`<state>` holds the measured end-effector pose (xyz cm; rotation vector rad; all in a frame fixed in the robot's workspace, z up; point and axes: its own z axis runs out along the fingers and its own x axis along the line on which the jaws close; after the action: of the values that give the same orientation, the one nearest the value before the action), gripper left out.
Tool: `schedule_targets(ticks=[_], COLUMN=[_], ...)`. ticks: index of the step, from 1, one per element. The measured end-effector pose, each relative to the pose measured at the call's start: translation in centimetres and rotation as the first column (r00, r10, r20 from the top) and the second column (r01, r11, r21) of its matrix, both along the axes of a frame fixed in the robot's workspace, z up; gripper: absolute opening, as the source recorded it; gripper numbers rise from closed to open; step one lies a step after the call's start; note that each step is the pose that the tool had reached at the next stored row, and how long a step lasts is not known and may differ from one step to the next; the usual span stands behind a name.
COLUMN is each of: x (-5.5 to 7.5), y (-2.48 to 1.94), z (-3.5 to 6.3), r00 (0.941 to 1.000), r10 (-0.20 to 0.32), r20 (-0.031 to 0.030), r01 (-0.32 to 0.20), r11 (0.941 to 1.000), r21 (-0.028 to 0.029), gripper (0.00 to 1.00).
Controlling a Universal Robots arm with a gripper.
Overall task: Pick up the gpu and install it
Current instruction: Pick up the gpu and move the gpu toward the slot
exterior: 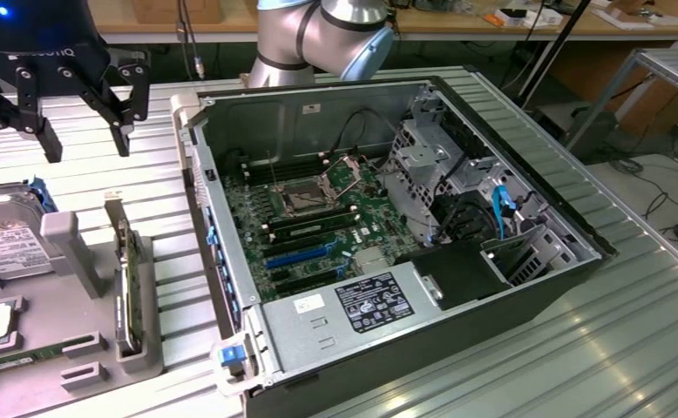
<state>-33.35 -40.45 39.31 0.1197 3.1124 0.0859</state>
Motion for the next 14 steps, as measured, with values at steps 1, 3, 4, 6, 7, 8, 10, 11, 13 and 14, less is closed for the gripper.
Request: schedule_targets(ticks=[1, 3, 4, 6, 7, 8, 10, 11, 13, 14], x=[0.00, 0.00, 0.00, 0.00, 0.00, 0.00, 0.00, 0.00, 0.00, 0.00], y=[-0.02, -0.09, -0.12, -0.18, -0.21, -0.23, -0.30, -0.32, -0.37, -0.39], z=[0.00, 0.00, 0.00, 0.00, 0.00, 0.00, 0.00, 0.00, 0.00, 0.00], r00=[1.0000, 1.0000, 1.0000, 1.0000, 1.0000, 1.0000, 1.0000, 1.0000, 1.0000, 1.0000], r10=[0.000, 0.000, 0.000, 0.000, 0.000, 0.000, 0.000, 0.000, 0.000, 0.000], r20=[0.0000, 0.0000, 0.0000, 0.0000, 0.0000, 0.0000, 0.0000, 0.0000, 0.0000, 0.0000], r01=[0.000, 0.000, 0.000, 0.000, 0.000, 0.000, 0.000, 0.000, 0.000, 0.000], r11=[1.0000, 1.0000, 1.0000, 1.0000, 1.0000, 1.0000, 1.0000, 1.0000, 1.0000, 1.0000], r21=[0.0000, 0.0000, 0.0000, 0.0000, 0.0000, 0.0000, 0.0000, 0.0000, 0.0000, 0.0000], gripper=[0.62, 0.62, 0.62, 0.62, 0.62, 0.62, 0.62, 0.62, 0.62, 0.62])
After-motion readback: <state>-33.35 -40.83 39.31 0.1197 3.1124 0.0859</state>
